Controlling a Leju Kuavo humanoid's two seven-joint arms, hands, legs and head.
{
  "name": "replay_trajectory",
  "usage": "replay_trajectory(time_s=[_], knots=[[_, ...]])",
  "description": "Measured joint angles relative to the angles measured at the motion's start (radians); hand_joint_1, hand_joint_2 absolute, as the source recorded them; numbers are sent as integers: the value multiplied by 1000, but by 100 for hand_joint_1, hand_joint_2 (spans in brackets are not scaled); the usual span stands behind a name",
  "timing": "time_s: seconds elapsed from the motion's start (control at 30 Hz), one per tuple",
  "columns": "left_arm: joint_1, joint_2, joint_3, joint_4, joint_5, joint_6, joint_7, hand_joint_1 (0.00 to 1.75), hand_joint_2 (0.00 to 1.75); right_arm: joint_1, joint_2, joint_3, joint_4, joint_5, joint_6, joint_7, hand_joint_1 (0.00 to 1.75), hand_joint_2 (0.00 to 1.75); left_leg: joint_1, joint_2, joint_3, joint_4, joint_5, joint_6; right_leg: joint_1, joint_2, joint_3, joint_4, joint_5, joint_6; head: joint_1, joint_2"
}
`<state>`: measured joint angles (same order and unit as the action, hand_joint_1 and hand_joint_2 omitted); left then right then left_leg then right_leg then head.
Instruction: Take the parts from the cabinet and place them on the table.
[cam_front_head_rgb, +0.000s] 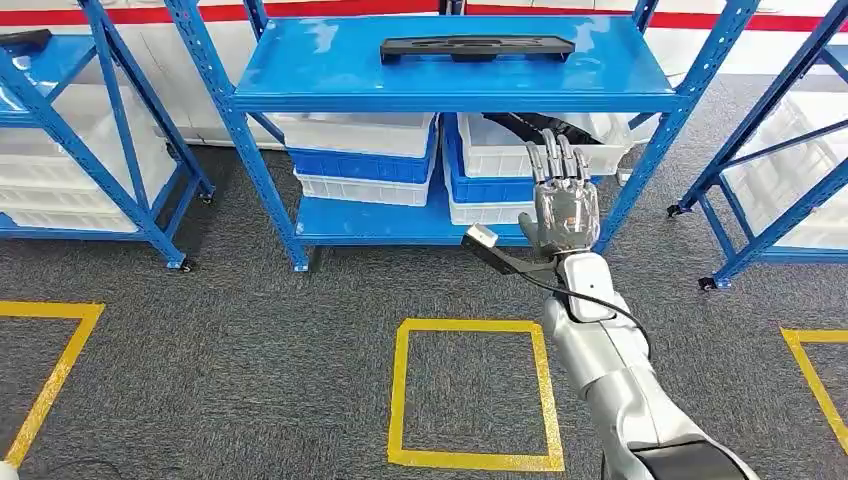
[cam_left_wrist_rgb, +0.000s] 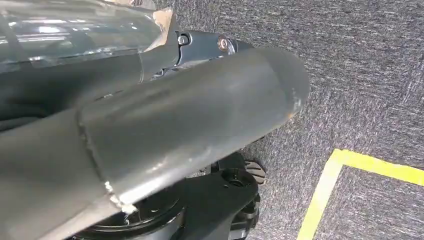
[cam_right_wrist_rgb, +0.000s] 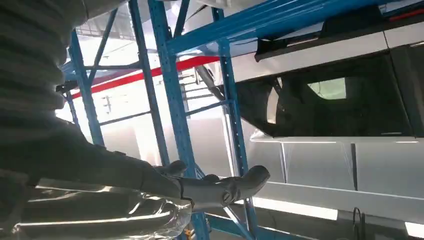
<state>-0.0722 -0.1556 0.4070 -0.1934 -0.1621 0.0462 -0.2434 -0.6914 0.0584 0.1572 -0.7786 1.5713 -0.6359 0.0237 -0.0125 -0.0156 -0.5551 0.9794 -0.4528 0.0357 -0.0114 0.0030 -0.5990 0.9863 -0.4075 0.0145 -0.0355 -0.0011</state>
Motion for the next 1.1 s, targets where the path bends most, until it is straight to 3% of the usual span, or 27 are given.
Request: replay_trajectory(time_s=[0.93, 0.97, 1.03, 1.1], knots=[[0, -1, 0, 0, -5, 0, 0, 0, 0, -5, 3, 0, 32, 0, 0, 2, 0, 175, 0, 0, 0, 1, 0, 0, -1, 0, 0, 0, 0, 0, 0, 0], [0, 0, 1, 0, -5, 0, 1, 0, 0, -4, 3, 0, 32, 0, 0, 2, 0, 175, -4, 0, -4, 9, -5, 7, -9, 0, 1, -4, 2, 4, 0, 0], [0, 0, 1, 0, -6, 0, 1, 0, 0, -4, 4, 0, 32, 0, 0, 3, 0, 175, -5, 0, -4, 8, -5, 18, -8, 0, 3, -8, 4, 7, 0, 0], [-1, 0, 1, 0, -7, 2, 3, 0, 0, -2, 5, 0, 27, 0, 0, 3, 0, 175, 3, 2, 16, -23, 11, 30, 4, 0, 8, -16, 6, 12, -1, 0]])
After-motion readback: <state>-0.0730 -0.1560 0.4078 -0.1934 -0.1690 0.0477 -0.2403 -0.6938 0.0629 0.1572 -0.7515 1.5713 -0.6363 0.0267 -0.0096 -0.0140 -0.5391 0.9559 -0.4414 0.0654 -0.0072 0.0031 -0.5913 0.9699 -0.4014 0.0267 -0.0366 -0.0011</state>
